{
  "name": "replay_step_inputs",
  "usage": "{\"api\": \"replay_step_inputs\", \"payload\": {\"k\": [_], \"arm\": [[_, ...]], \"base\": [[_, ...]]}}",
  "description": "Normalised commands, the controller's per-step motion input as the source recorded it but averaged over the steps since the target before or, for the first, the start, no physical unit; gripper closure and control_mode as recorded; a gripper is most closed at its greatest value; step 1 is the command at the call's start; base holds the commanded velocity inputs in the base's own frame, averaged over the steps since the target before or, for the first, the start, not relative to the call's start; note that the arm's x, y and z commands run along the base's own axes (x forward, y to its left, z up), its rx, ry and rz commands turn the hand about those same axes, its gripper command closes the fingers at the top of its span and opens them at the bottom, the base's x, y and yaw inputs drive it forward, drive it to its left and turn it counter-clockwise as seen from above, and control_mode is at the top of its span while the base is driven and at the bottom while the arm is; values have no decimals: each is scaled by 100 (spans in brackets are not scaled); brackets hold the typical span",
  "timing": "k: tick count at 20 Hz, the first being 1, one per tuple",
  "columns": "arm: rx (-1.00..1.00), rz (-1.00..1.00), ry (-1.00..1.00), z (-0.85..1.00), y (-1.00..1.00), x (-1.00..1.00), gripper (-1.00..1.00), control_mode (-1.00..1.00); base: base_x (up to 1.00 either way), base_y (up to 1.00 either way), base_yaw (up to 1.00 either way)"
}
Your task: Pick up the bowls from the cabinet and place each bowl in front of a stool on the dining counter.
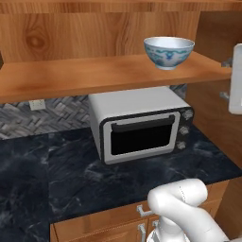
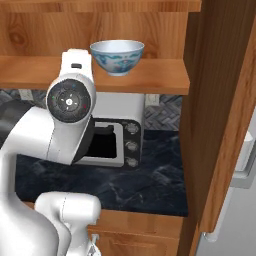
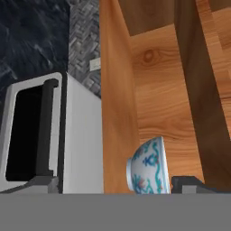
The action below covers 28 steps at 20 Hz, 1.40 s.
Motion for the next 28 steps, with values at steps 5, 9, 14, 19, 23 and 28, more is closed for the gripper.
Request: {"api": "replay_step_inputs", "payload": {"k": [5,9,14,19,23,28], "arm": [[0,0,0,39,0,36,-100,-100],[0,0,0,36,0,42,-100,-100],[0,0,0,2,0,41,-100,-100],[0,0,-3,-13,-3,37,-100,-100],[0,0,0,-1,-13,45,-100,-100],[0,1,0,0,-13,48,-100,-100]], "base": [[0,0,0],[0,0,0],[0,0,0],[0,0,0],[0,0,0],[0,0,0]]}}
